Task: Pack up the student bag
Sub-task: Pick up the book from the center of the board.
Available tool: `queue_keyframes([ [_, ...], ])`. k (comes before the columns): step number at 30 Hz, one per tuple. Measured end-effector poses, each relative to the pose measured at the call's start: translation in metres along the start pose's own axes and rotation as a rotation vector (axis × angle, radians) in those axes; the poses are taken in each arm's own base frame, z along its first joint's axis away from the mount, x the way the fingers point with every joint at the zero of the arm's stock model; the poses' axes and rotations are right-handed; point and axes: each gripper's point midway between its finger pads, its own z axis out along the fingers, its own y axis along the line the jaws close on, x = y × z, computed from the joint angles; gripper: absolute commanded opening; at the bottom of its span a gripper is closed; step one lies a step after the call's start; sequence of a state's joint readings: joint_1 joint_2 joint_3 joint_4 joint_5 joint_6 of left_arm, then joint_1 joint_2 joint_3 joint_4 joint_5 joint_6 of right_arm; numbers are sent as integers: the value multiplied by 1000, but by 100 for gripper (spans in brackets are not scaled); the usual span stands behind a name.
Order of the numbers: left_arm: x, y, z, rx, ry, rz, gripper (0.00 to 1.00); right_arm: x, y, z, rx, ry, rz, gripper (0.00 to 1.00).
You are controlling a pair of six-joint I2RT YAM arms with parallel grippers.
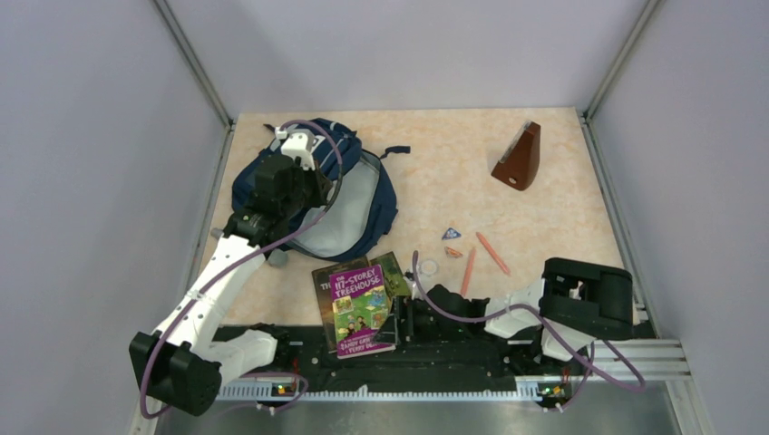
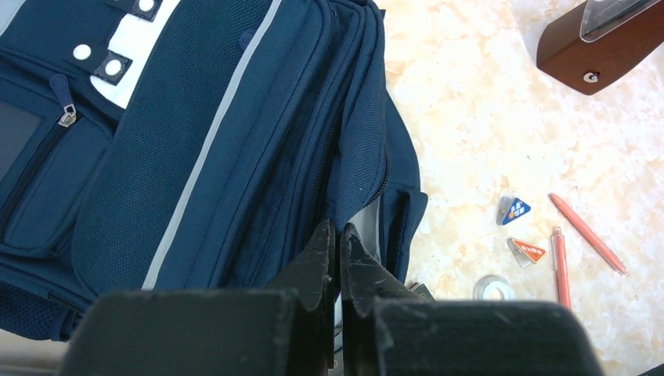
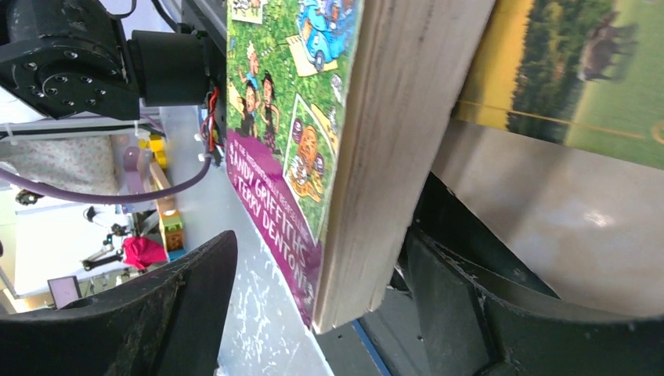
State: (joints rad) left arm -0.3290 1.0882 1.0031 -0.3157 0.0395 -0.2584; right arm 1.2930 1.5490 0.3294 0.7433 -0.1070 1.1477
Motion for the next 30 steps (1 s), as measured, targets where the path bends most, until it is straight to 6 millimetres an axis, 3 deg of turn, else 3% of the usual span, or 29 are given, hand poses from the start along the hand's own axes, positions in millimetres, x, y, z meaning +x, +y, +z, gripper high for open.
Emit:
queue_keyframes([
  [6, 0, 0, 0, 0, 0, 0, 0, 4, 4, 8, -8, 16, 5, 72],
  [9, 0, 0, 0, 0, 0, 0, 0, 4, 2, 10, -4, 13, 15, 64],
  [16, -1, 0, -1, -1, -5, 0, 0, 4, -6, 13, 19, 6, 37, 22],
  [21, -2, 0, -2, -2, -6, 1, 0, 10, 1, 11, -1, 31, 60, 4],
  [25, -2, 1, -2, -4, -7, 5, 0, 9, 2, -1, 14, 21, 58, 3],
  [30, -4, 1, -5, -8, -17, 13, 0, 3, 0, -25, 62, -17, 49, 10],
])
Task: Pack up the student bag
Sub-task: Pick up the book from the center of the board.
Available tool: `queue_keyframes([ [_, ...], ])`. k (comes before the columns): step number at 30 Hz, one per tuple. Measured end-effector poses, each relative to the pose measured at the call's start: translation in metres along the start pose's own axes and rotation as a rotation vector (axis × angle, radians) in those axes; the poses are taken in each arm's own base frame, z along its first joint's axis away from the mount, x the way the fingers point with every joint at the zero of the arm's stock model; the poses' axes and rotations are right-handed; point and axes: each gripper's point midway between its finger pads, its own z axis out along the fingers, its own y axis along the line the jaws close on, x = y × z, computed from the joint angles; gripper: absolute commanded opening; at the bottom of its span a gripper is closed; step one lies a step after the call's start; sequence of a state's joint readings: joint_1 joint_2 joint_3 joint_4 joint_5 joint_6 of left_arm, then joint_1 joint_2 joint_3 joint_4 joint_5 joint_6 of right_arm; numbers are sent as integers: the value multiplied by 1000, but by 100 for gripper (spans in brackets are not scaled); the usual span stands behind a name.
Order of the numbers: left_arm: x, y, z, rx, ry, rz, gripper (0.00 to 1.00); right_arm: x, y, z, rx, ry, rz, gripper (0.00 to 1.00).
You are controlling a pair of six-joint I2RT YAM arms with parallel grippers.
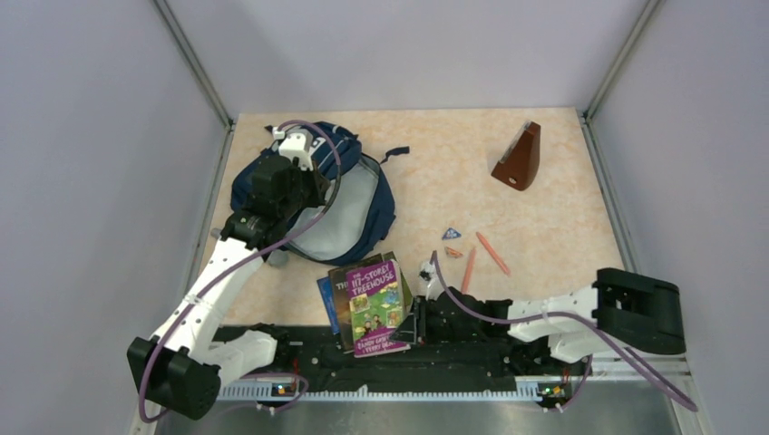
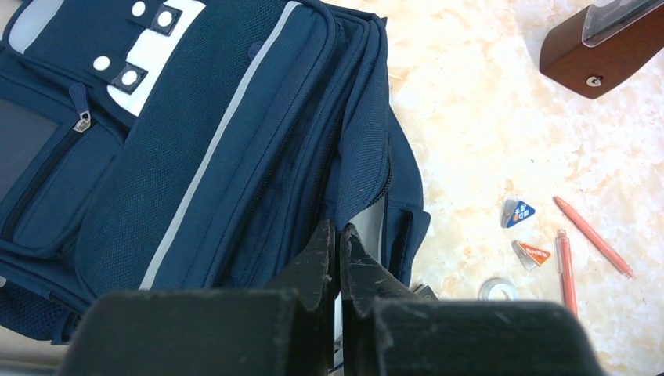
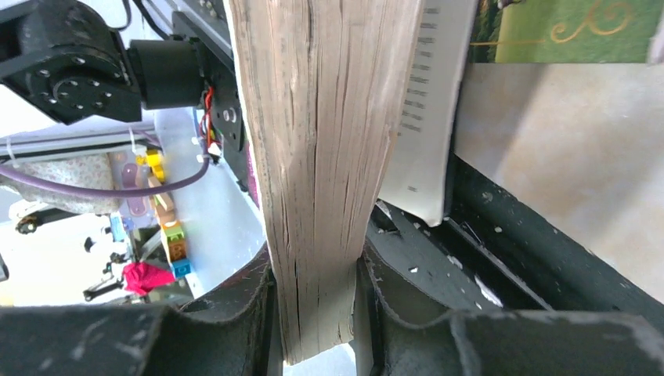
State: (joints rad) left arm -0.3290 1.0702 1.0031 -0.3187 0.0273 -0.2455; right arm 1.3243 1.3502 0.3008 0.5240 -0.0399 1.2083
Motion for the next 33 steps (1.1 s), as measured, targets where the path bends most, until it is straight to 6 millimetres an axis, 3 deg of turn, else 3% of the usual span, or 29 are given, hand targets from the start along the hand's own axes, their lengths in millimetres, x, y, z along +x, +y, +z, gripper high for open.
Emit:
queue_keyframes([
  [3, 0, 0, 0, 0, -2, 5, 0, -9, 0, -13, 27, -43, -15, 14],
  [9, 0, 0, 0, 0, -1, 5, 0, -18, -16, -27, 125, -90, -57, 8],
  [13, 0, 0, 0, 0, -1, 6, 0, -25, -13, -29, 176, -94, -105, 22],
  [18, -1, 1, 0, -1, -2, 8, 0, -43, -3, -39, 217, -145, -191, 29],
  [25, -1, 1, 0, -3, -3, 8, 0, -49, -13, -39, 265, -176, -215, 39],
  [33, -1, 1, 0, -3, -2, 8, 0, -51, -39, -29, 359, -182, -258, 48],
])
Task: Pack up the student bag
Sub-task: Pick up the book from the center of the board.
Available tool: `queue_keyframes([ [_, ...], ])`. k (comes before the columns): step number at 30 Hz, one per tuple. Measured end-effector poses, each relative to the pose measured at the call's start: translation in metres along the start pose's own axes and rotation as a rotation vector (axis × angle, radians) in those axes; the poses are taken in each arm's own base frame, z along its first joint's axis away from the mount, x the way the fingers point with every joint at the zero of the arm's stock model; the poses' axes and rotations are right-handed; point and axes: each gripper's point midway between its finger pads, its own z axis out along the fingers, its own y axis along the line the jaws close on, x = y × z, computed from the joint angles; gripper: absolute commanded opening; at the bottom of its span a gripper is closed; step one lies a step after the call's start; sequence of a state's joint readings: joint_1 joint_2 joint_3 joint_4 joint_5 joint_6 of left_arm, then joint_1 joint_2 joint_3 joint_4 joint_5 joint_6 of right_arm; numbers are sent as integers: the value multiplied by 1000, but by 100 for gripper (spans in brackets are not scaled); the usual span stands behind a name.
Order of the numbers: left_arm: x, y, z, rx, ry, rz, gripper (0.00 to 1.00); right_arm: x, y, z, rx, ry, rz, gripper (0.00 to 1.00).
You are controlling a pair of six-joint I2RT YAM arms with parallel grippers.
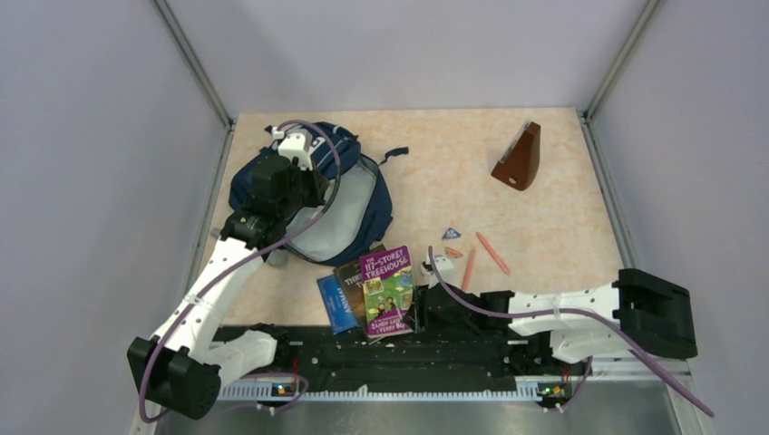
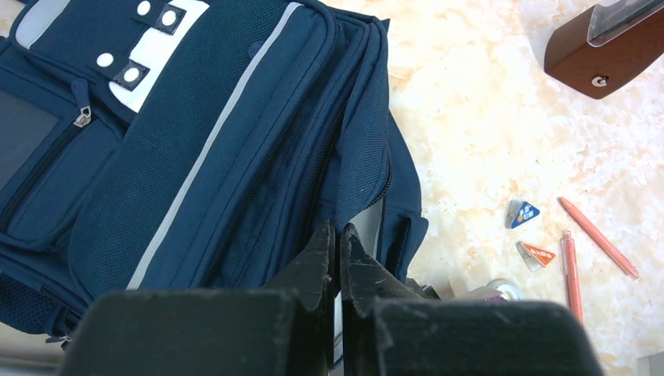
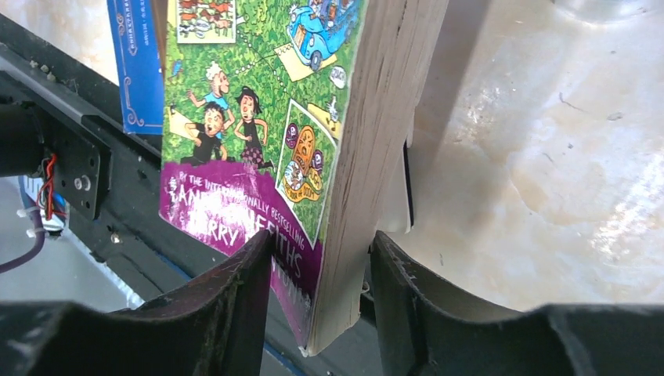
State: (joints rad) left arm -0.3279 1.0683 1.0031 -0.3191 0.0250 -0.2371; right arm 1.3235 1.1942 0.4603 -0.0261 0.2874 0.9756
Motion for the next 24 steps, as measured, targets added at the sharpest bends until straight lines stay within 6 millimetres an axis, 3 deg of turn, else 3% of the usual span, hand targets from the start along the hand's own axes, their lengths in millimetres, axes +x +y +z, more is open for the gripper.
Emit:
queue_keyframes([
  [6, 0, 1, 0, -2, 0, -1, 0, 6, -1, 15, 14, 9, -10, 72],
  [8, 0, 1, 0, -2, 0, -1, 0, 6, 0, 18, 20, 12, -13, 76],
  [17, 0, 1, 0, -3, 2, -1, 0, 10, 10, 19, -34, 27, 66, 77],
  [24, 1, 1, 0, -2, 3, -1, 0, 28, 16, 13, -89, 97, 156, 78],
])
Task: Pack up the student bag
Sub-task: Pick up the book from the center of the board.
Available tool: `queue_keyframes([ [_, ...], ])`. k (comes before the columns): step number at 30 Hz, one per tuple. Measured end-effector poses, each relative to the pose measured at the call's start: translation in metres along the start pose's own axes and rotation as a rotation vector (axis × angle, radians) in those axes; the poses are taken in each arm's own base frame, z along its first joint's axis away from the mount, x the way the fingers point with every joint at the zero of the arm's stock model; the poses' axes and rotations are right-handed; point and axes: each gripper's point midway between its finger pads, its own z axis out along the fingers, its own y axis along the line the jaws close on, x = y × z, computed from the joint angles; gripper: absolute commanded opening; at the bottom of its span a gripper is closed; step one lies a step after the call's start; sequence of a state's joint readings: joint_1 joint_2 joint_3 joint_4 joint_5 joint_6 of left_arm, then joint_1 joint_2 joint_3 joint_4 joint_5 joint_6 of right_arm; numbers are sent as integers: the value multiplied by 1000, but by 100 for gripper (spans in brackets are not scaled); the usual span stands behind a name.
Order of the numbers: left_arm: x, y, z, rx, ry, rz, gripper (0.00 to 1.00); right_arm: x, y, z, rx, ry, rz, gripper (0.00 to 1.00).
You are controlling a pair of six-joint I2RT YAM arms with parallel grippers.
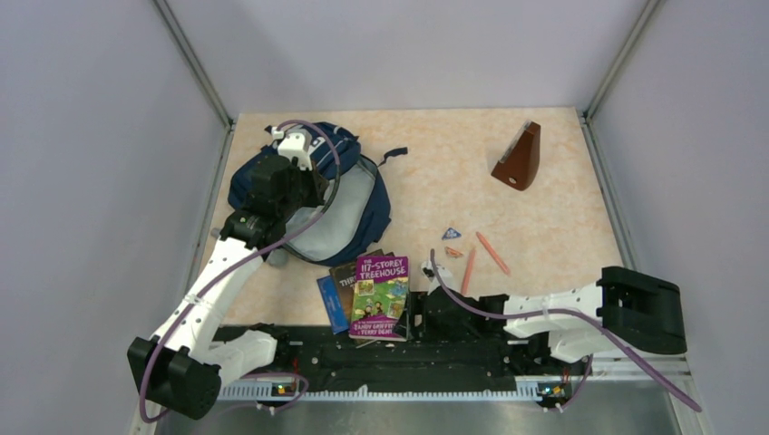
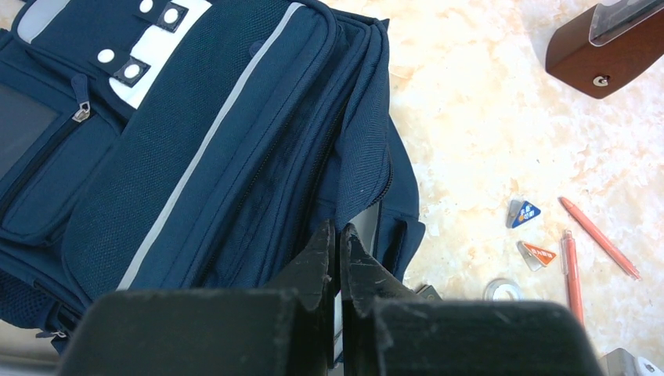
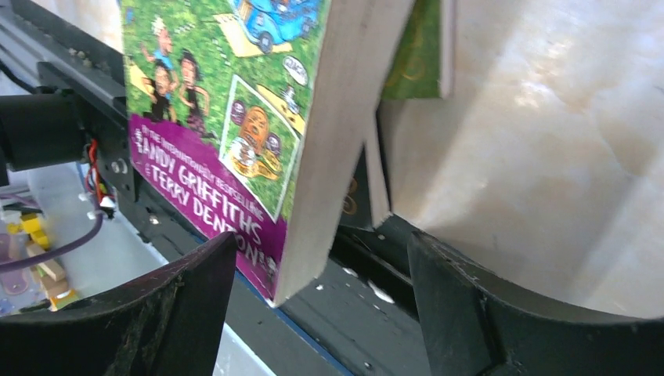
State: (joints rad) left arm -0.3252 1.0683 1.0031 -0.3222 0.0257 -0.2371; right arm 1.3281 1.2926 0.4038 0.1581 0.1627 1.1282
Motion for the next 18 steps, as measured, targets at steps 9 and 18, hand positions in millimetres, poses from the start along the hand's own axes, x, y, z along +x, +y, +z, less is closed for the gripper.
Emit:
queue_keyframes([
  [9, 0, 0, 0, 3, 1, 0, 0, 3, -19, -17, 13, -22, 77, 79],
  [18, 0, -1, 0, 6, 1, -1, 0, 6, -5, -7, -69, -28, 121, 73],
])
